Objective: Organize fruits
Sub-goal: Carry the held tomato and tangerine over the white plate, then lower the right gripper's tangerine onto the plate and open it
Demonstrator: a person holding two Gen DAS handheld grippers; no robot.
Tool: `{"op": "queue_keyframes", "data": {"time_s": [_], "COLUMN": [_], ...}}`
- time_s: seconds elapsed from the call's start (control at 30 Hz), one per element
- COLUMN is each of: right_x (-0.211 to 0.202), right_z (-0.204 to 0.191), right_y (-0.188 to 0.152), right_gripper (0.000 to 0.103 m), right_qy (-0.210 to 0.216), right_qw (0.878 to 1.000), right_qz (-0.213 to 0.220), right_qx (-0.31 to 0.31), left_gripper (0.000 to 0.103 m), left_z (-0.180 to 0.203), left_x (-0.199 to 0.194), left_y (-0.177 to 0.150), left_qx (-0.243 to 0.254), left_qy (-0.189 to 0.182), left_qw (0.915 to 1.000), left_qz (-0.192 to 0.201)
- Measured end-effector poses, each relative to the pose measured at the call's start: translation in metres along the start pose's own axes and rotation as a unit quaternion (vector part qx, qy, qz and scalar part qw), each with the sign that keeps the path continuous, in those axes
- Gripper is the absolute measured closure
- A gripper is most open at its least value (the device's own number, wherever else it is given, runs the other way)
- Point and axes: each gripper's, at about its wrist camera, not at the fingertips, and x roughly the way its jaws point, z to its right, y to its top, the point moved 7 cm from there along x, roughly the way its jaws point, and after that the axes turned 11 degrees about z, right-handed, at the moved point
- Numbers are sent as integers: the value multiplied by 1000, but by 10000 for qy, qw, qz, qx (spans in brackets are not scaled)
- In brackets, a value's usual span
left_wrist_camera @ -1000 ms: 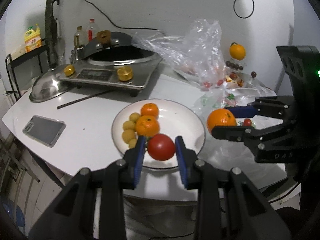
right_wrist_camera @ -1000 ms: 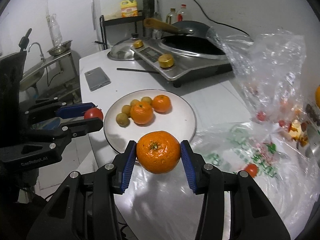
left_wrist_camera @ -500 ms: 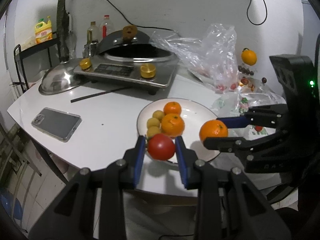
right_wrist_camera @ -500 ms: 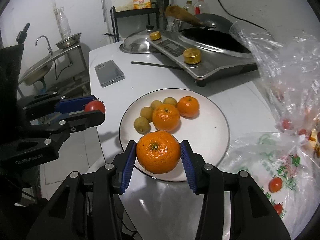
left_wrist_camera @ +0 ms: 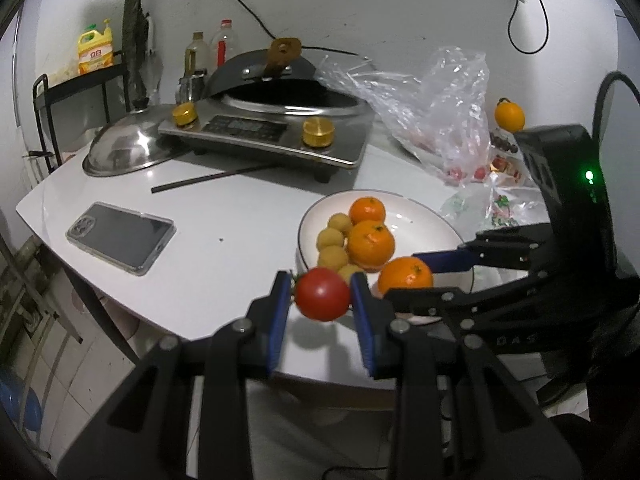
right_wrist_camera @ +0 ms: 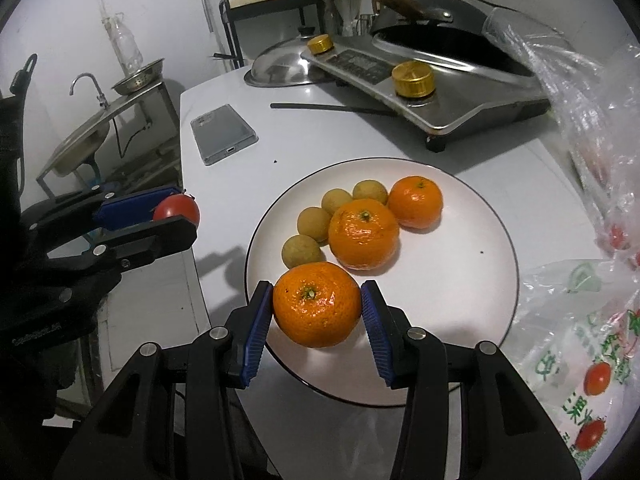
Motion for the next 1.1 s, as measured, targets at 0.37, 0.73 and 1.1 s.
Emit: {"op": "queue_keyframes", "data": {"time_s": [0.37,0.73,1.1], "right_x": [11,10,7], "right_z": [1,-1,0], "right_y": [-3,-4,-3], "right_gripper": [55,55,49], "right_qy": [65,114,86], "right_qw": [9998,9998,9999], "right_qz": [-101,-86,0], "right_qx": [152,156,118], "left_gripper": [72,72,72], "left_z": [-3,0,7], "left_x": [3,2,-1], "left_y": [-1,1,6], "left_qx": [-48,4,57], "left_qy": [-2,-20,-19], "left_qw": [10000,10000,10000], "left_qz": [-30,-24,-10]}}
